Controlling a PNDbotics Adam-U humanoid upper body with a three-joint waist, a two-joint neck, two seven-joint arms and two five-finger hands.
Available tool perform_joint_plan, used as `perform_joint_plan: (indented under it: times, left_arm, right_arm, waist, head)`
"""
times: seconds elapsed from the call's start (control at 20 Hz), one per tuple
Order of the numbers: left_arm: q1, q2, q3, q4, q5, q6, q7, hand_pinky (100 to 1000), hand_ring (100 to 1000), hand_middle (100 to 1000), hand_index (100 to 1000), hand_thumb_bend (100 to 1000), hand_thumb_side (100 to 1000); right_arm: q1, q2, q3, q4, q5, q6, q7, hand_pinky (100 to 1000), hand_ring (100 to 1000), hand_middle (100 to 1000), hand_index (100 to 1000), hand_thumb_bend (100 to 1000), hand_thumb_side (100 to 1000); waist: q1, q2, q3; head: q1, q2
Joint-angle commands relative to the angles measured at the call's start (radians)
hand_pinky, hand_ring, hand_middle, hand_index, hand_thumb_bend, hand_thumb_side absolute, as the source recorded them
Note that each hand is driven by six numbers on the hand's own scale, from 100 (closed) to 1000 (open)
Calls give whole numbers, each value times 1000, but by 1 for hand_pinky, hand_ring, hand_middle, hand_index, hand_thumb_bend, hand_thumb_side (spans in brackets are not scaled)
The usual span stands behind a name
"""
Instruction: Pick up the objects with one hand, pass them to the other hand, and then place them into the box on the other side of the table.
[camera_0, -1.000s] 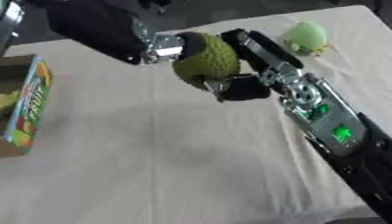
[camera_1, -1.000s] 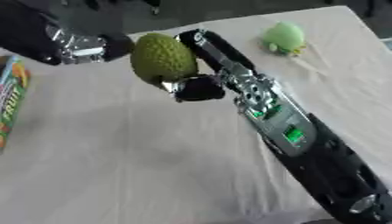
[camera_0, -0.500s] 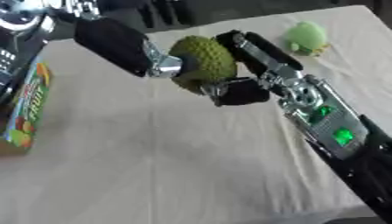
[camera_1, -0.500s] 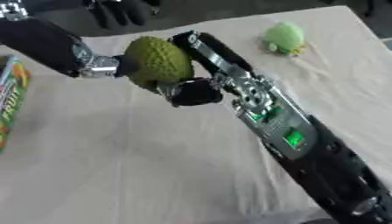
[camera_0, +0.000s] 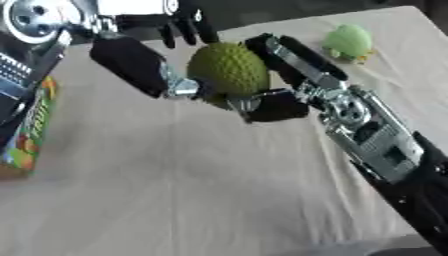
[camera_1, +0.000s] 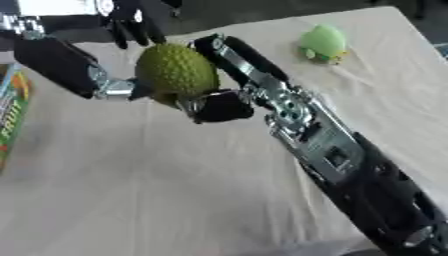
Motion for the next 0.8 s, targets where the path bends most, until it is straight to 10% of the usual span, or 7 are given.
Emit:
perform_joint_plan:
  times: [0.05,0.8]
  left_arm:
    - [-10,8,5,-3,-13,-23,-15,770,822,798,848,519,395]
    - [5,8,22,-50,-99,-27,64,758,806,771,850,620,342]
  right_arm:
    - [-22,-14,-4,-23,-5,-7,5,718,546,335,499,100,100]
    - [-24,-11,1,-23,0,-7,7,715,545,342,496,100,100]
  waist:
    - [-2,-22,0]
    - [-3,-19,1]
  head:
    - [-3,-15]
    - [-6,-18]
